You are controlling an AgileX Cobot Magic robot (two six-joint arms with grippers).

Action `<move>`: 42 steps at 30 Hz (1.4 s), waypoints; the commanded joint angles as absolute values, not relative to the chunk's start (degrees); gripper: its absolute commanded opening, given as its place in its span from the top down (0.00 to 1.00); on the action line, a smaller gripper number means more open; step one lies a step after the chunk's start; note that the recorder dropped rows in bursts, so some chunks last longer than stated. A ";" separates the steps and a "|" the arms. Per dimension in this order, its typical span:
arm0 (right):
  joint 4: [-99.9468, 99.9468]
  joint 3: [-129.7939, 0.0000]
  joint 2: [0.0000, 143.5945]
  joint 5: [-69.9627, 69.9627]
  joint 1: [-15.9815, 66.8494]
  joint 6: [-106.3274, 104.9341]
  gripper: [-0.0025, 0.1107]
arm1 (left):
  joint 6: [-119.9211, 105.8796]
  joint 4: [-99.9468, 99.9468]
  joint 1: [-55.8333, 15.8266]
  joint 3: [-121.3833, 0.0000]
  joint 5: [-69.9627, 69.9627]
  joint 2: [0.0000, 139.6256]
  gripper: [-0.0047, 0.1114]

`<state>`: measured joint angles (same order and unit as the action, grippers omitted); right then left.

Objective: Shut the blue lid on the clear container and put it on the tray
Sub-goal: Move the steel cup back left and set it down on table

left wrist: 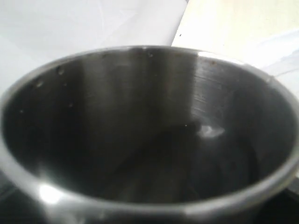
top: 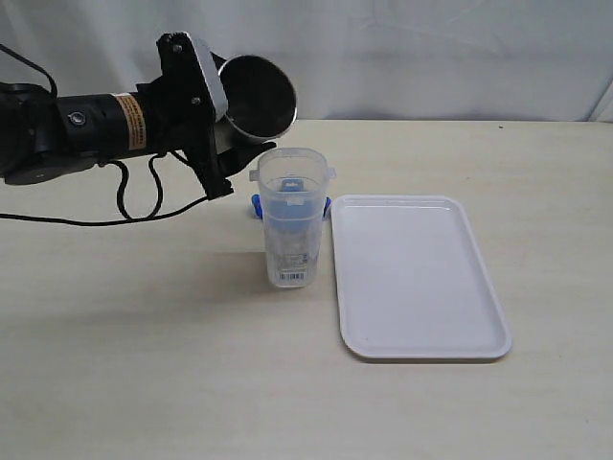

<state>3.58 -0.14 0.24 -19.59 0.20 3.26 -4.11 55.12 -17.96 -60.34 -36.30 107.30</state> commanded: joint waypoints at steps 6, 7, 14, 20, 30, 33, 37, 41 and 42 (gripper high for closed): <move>3.44 0.00 0.00 -19.65 0.12 3.25 0.94 | 9.88 36.47 -18.02 -61.38 -34.12 106.35 0.96; 3.44 0.00 0.00 -19.65 0.12 3.25 0.94 | 9.42 33.57 -17.88 -61.38 -34.01 106.35 0.96; 3.44 0.00 0.00 -19.65 0.12 3.25 0.94 | 8.41 21.71 -14.46 -61.38 -35.69 106.57 0.96; 3.44 0.00 0.00 -19.65 0.12 3.25 0.94 | 10.46 16.90 -7.65 -61.62 -37.17 109.95 0.96; 3.44 0.00 0.00 -19.65 0.12 3.25 0.94 | 10.74 18.13 -3.70 -71.52 -35.64 121.47 0.96; 3.44 0.00 0.00 -19.65 0.12 3.25 0.94 | 11.03 18.13 -3.70 -75.73 -36.17 125.08 0.96; 3.44 0.00 0.00 -19.65 0.12 3.25 0.94 | 13.93 18.13 -3.70 -80.34 -38.34 130.27 0.96; 3.44 0.00 0.00 -19.65 0.12 3.25 0.94 | 15.46 18.13 -3.70 -83.59 -39.02 134.32 0.96; 3.44 0.00 0.00 -19.65 0.12 3.25 0.94 | 15.46 18.29 -3.70 -84.28 -39.02 135.15 0.96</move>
<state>3.58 -0.14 0.24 -19.59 0.20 3.26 14.15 18.06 -3.85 -81.69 -34.63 133.47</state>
